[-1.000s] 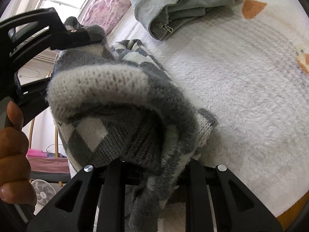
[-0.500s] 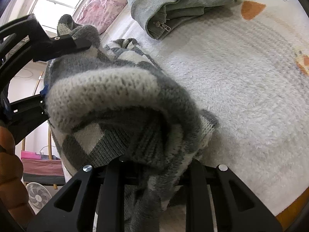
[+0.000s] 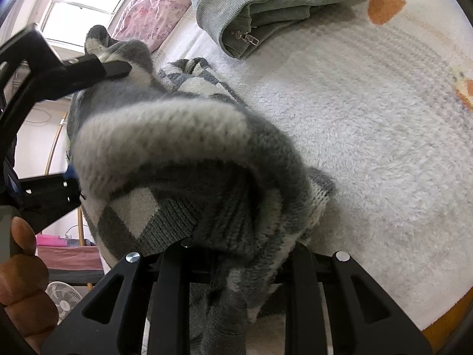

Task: Fold large clothes

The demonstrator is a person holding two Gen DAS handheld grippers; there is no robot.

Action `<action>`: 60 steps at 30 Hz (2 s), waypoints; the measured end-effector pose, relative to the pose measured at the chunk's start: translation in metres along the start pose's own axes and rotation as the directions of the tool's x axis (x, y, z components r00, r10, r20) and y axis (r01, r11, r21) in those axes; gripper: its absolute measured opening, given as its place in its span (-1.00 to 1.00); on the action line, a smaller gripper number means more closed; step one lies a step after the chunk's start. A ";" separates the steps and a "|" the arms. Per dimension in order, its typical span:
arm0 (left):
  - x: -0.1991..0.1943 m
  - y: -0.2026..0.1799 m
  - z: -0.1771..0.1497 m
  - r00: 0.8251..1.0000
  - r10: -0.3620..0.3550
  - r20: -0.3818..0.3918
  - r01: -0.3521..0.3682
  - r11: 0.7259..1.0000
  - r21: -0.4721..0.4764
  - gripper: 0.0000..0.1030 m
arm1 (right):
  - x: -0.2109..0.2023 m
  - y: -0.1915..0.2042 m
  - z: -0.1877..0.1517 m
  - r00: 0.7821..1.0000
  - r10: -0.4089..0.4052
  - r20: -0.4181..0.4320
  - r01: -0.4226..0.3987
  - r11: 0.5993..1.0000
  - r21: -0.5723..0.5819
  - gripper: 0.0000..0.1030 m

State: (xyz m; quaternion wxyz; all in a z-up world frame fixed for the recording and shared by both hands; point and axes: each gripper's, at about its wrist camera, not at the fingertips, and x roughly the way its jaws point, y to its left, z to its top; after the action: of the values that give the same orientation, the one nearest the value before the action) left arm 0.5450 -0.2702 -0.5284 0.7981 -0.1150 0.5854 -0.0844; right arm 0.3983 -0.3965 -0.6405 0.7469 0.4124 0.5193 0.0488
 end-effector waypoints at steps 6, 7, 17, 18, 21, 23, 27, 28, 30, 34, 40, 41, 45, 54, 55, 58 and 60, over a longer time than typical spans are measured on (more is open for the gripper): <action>-0.021 0.017 -0.008 0.998 -0.050 0.038 0.050 0.999 -0.014 0.69 | -0.007 0.003 0.001 1.000 -0.001 -0.009 0.001 1.000 0.014 -0.56; -0.024 0.021 -0.009 0.998 -0.046 0.043 0.047 0.999 -0.021 0.71 | -0.008 0.003 0.001 1.000 -0.001 -0.008 0.001 1.000 0.016 -0.53; -0.081 0.090 -0.027 0.984 -0.042 0.174 0.070 0.985 -0.159 0.74 | -0.044 0.005 0.010 0.994 -0.109 0.023 0.109 0.994 0.022 -0.31; -0.083 0.099 -0.028 0.985 -0.015 0.173 0.046 0.983 -0.176 0.74 | -0.050 0.008 0.012 0.990 -0.130 0.044 0.130 0.991 0.007 -0.28; -0.082 0.125 -0.031 0.986 0.081 0.148 -0.044 0.970 -0.238 0.74 | -0.073 0.028 0.023 0.979 -0.162 0.127 0.173 0.982 -0.079 -0.28; -0.081 0.144 -0.033 0.984 0.128 0.124 -0.087 0.953 -0.289 0.74 | -0.081 0.049 0.034 0.974 -0.148 0.169 0.173 0.974 -0.145 -0.28; -0.074 0.167 -0.038 0.978 0.191 0.082 -0.156 0.934 -0.321 0.74 | -0.059 0.103 0.056 0.982 -0.090 0.166 0.142 0.932 -0.333 -0.33; -0.072 0.173 -0.038 0.980 0.182 0.076 -0.147 0.932 -0.331 0.74 | -0.047 0.114 0.060 0.988 -0.076 0.132 0.121 0.922 -0.368 -0.39; -0.061 0.179 -0.035 0.987 0.153 0.046 -0.127 0.928 -0.350 0.73 | -0.022 0.126 0.066 0.994 -0.088 0.071 0.110 0.906 -0.409 -0.42; -0.040 0.180 -0.029 0.987 0.163 0.003 -0.153 0.931 -0.332 0.76 | 0.034 0.113 0.079 0.964 -0.267 0.007 0.238 0.848 -0.474 -1.00; -0.011 0.169 -0.019 0.993 0.112 -0.048 -0.121 0.947 -0.298 0.83 | 0.032 0.056 0.104 0.953 -0.303 -0.027 0.268 0.880 -0.392 -1.00; -0.008 0.167 -0.017 0.993 0.109 -0.051 -0.119 0.946 -0.300 0.84 | 0.031 0.058 0.106 0.951 -0.307 -0.036 0.269 0.880 -0.392 -1.00; -0.003 0.170 -0.014 0.991 0.119 -0.065 -0.133 0.941 -0.311 0.88 | 0.024 0.097 0.120 0.963 -0.269 -0.009 0.240 0.873 -0.426 -0.95; 0.007 0.169 -0.001 0.990 0.117 -0.079 -0.135 0.949 -0.286 0.92 | 0.087 0.149 0.153 0.984 -0.175 -0.045 0.124 0.836 -0.535 -1.00; 0.010 0.167 0.002 0.990 0.116 -0.077 -0.133 0.951 -0.279 0.92 | 0.093 0.138 0.162 0.984 -0.161 -0.070 0.109 0.871 -0.479 -1.00; 0.015 0.162 0.006 0.991 0.118 -0.070 -0.132 0.956 -0.263 0.93 | 0.098 0.130 0.170 0.979 -0.195 -0.058 0.146 0.872 -0.467 -1.00; 0.017 0.164 0.006 0.991 0.112 -0.071 -0.127 0.953 -0.273 0.93 | 0.098 0.131 0.171 0.977 -0.204 -0.058 0.154 0.869 -0.471 -1.00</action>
State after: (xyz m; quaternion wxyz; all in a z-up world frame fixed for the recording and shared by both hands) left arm 0.5554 -0.1169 -0.5884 0.7615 -0.1876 0.6189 0.0438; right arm 0.6285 -0.3583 -0.6049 0.7964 0.1690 0.5674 0.1237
